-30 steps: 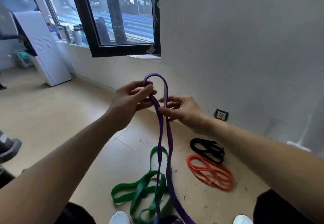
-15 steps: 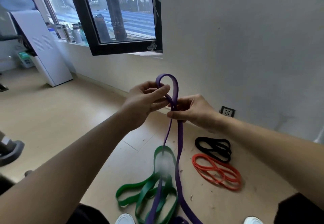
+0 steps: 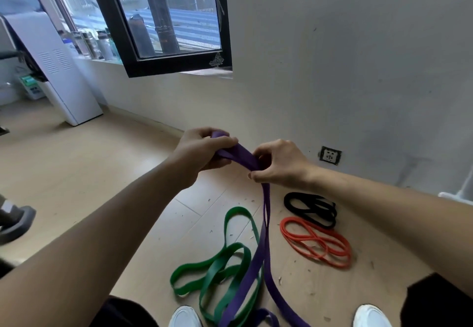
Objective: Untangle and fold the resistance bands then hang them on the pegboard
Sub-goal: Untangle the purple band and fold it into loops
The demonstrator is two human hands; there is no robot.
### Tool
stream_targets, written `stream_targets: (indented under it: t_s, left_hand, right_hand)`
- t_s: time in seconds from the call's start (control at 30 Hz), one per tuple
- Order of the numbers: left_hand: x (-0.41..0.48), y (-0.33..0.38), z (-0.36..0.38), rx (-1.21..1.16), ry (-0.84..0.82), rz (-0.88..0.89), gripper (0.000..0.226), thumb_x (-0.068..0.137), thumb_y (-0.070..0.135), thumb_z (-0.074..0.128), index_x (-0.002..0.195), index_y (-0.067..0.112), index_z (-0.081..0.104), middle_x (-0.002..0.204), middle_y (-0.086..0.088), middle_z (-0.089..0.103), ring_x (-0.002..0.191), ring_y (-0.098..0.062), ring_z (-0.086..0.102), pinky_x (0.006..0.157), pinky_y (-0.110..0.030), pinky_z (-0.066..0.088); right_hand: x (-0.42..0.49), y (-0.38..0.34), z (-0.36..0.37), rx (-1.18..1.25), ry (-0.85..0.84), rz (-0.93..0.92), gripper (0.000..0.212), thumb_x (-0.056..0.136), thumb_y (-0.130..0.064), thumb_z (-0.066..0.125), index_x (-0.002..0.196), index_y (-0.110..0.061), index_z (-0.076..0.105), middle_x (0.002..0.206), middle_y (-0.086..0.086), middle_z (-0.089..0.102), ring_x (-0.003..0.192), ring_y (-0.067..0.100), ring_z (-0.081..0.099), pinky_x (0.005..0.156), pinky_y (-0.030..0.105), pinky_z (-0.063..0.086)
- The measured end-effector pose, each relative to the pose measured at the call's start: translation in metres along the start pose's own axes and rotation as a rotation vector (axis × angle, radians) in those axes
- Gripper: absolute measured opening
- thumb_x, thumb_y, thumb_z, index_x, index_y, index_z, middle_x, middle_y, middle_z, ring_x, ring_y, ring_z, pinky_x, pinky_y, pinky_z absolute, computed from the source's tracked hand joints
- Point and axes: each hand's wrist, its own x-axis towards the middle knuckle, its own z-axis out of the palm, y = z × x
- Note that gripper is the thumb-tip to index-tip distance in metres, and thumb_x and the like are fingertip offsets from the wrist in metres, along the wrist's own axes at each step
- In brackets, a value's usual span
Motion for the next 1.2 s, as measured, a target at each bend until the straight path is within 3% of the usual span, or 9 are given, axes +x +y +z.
stream_targets:
  t_s: [0.1,0.23,0.43,0.57,0.67,0.77,0.93,1.07,1.2]
  left_hand:
    - [-0.004,0.004,0.000,-0.057,-0.021,0.074,0.032,0.084,0.007,0.078,0.114,0.005,0.067,0.105,-0.024,0.070,0.073,-0.028,0.074,0.063,-0.023,0.059]
    - [-0.007,0.013,-0.003,-0.125,-0.023,0.178,0.027,0.084,0.005,0.076,0.109,0.008,0.067,0.109,-0.028,0.071,0.076,-0.030,0.072,0.064,-0.022,0.058]
    - [0.003,0.015,-0.043,-0.339,0.042,0.226,0.024,0.089,0.008,0.070,0.112,0.010,0.063,0.097,-0.017,0.074,0.071,-0.021,0.070,0.061,-0.021,0.056]
    - [0.012,-0.012,-0.077,-0.193,0.108,0.123,0.036,0.092,0.010,0.069,0.126,0.004,0.060,0.104,-0.017,0.069,0.073,-0.017,0.072,0.064,-0.020,0.057]
    - [0.018,-0.037,-0.098,-0.043,0.134,0.009,0.033,0.091,0.010,0.070,0.123,0.004,0.063,0.110,-0.024,0.067,0.067,-0.019,0.073,0.062,-0.020,0.058]
    - [0.019,-0.056,-0.102,0.079,0.070,-0.098,0.025,0.092,0.013,0.070,0.117,0.007,0.067,0.115,-0.024,0.070,0.076,-0.024,0.076,0.067,-0.024,0.061]
    - [0.019,-0.066,-0.087,0.313,-0.104,-0.163,0.020,0.096,0.025,0.067,0.112,0.015,0.072,0.113,-0.015,0.074,0.099,-0.026,0.072,0.086,-0.035,0.058]
    - [0.021,-0.067,-0.076,0.494,-0.206,-0.145,0.022,0.096,0.032,0.067,0.115,0.023,0.071,0.113,-0.005,0.073,0.110,-0.025,0.066,0.098,-0.043,0.052]
    - [0.022,-0.056,-0.057,0.475,-0.198,0.042,0.026,0.092,0.032,0.070,0.118,0.028,0.068,0.118,0.005,0.071,0.114,-0.016,0.065,0.099,-0.038,0.053]
  right_hand:
    - [0.001,0.005,0.006,0.063,-0.027,0.059,0.029,0.077,-0.021,0.084,0.101,-0.017,0.068,0.087,-0.003,0.068,0.077,0.012,0.067,0.064,0.016,0.051]
    - [0.000,0.011,0.025,0.230,-0.080,0.141,0.034,0.077,-0.011,0.080,0.105,-0.015,0.061,0.098,0.008,0.070,0.088,0.022,0.070,0.079,0.033,0.062]
    - [-0.011,0.028,0.051,0.346,-0.217,0.175,0.023,0.079,-0.002,0.077,0.100,-0.006,0.068,0.097,0.014,0.068,0.088,0.026,0.070,0.075,0.030,0.061]
    - [-0.010,0.034,0.041,0.407,-0.207,0.189,0.030,0.080,-0.010,0.084,0.106,-0.007,0.070,0.099,0.017,0.073,0.087,0.025,0.074,0.078,0.032,0.062]
    - [-0.005,0.032,0.026,0.483,-0.140,0.199,0.034,0.079,-0.006,0.084,0.108,-0.007,0.067,0.101,0.018,0.073,0.086,0.027,0.074,0.078,0.033,0.063]
    - [-0.001,0.026,0.011,0.452,-0.077,0.138,0.031,0.078,-0.007,0.084,0.106,-0.006,0.070,0.096,0.018,0.074,0.081,0.023,0.072,0.079,0.034,0.063]
    - [0.001,0.016,-0.012,0.443,-0.035,0.065,0.032,0.082,-0.017,0.083,0.110,-0.008,0.072,0.097,0.013,0.076,0.089,0.027,0.074,0.083,0.033,0.062]
    - [0.004,0.012,-0.020,0.430,0.006,0.049,0.030,0.083,-0.015,0.081,0.111,-0.008,0.072,0.098,0.013,0.075,0.092,0.030,0.073,0.086,0.039,0.062]
    - [0.004,0.010,-0.021,0.381,-0.014,0.028,0.031,0.084,-0.017,0.081,0.112,-0.008,0.072,0.100,0.010,0.075,0.093,0.027,0.072,0.085,0.037,0.062]
